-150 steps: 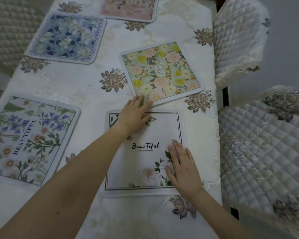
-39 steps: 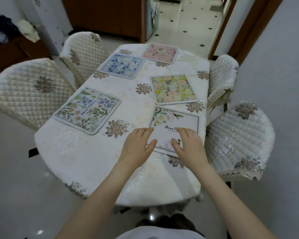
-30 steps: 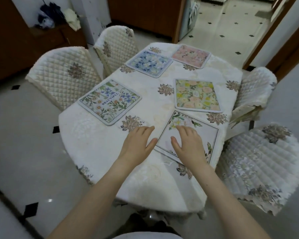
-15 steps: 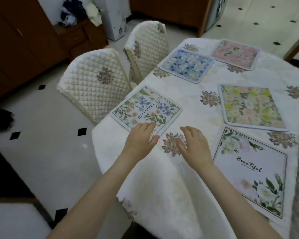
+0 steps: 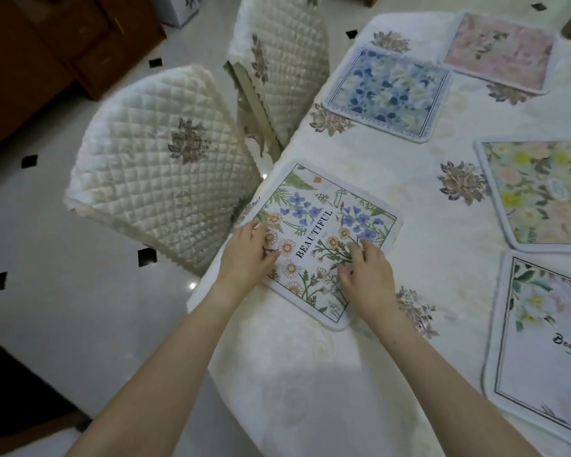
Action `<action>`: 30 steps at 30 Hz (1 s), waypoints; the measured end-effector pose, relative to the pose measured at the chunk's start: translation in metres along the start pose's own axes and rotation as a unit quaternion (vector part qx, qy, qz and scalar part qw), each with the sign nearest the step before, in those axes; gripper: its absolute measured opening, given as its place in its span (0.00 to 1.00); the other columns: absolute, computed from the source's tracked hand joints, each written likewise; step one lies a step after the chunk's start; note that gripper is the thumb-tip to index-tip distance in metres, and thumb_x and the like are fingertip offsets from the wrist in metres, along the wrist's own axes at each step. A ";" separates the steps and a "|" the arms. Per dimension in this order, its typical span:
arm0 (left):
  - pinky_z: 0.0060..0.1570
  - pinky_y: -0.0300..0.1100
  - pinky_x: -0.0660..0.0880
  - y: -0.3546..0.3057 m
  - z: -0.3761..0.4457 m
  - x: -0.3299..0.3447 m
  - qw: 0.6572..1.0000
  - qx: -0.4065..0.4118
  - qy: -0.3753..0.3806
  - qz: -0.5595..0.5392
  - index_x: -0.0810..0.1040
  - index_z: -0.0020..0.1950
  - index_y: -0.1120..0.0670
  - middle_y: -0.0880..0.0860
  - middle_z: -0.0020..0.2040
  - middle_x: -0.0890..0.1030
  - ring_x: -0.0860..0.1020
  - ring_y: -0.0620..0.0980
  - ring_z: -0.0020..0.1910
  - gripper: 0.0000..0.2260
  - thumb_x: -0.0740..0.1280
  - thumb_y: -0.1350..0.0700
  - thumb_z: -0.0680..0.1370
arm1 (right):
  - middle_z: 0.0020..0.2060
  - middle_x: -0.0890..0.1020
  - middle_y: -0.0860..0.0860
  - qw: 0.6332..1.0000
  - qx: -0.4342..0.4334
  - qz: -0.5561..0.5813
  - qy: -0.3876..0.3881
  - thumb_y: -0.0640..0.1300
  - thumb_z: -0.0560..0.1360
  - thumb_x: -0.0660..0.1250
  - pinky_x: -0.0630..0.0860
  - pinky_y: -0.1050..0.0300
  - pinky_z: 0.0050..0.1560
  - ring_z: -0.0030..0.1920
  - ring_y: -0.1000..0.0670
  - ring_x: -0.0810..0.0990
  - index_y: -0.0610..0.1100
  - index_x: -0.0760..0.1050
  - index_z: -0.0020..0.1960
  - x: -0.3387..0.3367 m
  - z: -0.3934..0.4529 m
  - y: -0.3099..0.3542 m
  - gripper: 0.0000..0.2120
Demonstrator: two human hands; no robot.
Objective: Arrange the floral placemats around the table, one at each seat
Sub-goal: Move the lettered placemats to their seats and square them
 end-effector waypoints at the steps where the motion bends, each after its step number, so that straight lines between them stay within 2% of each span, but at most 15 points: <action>1: 0.68 0.51 0.63 0.007 0.004 0.004 1.000 -0.011 0.001 0.002 0.62 0.72 0.54 0.57 0.71 0.66 0.63 0.56 0.70 0.29 0.65 0.44 0.75 | 0.69 0.68 0.37 1.000 0.017 -0.004 -0.001 0.50 0.77 0.59 0.66 0.42 0.68 0.69 0.38 0.65 0.41 0.67 0.67 0.006 0.003 -0.001 0.22; 7: 0.70 0.54 0.60 0.032 0.016 0.017 0.998 -0.061 0.010 -0.016 0.62 0.72 0.52 0.58 0.74 0.60 0.57 0.58 0.72 0.32 0.65 0.40 0.73 | 0.74 0.54 0.32 0.992 0.122 -0.031 0.023 0.59 0.77 0.55 0.51 0.37 0.73 0.74 0.32 0.52 0.48 0.57 0.73 0.033 0.010 -0.010 0.28; 11: 0.67 0.53 0.62 0.035 0.018 0.017 0.998 -0.056 0.003 -0.015 0.63 0.71 0.52 0.59 0.71 0.63 0.59 0.58 0.69 0.32 0.66 0.39 0.72 | 0.74 0.49 0.32 0.985 0.168 0.015 0.031 0.61 0.75 0.57 0.48 0.37 0.74 0.74 0.30 0.47 0.51 0.54 0.74 0.038 0.012 -0.014 0.32; 15: 0.68 0.53 0.61 0.036 0.015 0.018 0.998 -0.057 -0.003 -0.020 0.64 0.70 0.52 0.59 0.70 0.64 0.60 0.58 0.68 0.32 0.66 0.39 0.72 | 0.76 0.49 0.38 0.980 0.158 0.110 0.043 0.58 0.74 0.60 0.49 0.34 0.74 0.74 0.32 0.39 0.54 0.56 0.73 0.041 0.014 -0.013 0.30; 20: 0.68 0.54 0.61 0.035 0.009 0.020 0.997 -0.073 -0.013 -0.024 0.64 0.70 0.54 0.59 0.70 0.63 0.59 0.58 0.68 0.31 0.66 0.40 0.72 | 0.77 0.51 0.41 0.984 0.131 0.113 0.050 0.57 0.74 0.62 0.44 0.38 0.74 0.75 0.34 0.39 0.52 0.59 0.73 0.036 0.022 -0.018 0.30; 27: 0.68 0.56 0.61 0.032 0.007 0.020 0.997 -0.076 0.000 -0.009 0.64 0.70 0.55 0.61 0.70 0.62 0.60 0.60 0.68 0.31 0.65 0.41 0.73 | 0.77 0.51 0.40 0.988 0.111 0.083 0.062 0.57 0.76 0.60 0.44 0.36 0.75 0.74 0.34 0.39 0.50 0.58 0.73 0.033 0.021 -0.016 0.29; 30: 0.68 0.55 0.61 0.030 0.006 0.017 0.997 -0.080 0.011 -0.002 0.62 0.71 0.55 0.61 0.72 0.61 0.59 0.60 0.69 0.31 0.64 0.41 0.74 | 0.76 0.53 0.39 0.992 0.104 0.033 0.063 0.57 0.76 0.58 0.45 0.38 0.75 0.74 0.33 0.45 0.50 0.59 0.73 0.028 0.022 -0.015 0.28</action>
Point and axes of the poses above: each hand's wrist, its own z-axis towards the middle knuckle, its own x-axis out of the palm, y = z × x, the point moved 5 cm from there along z, towards the middle knuckle
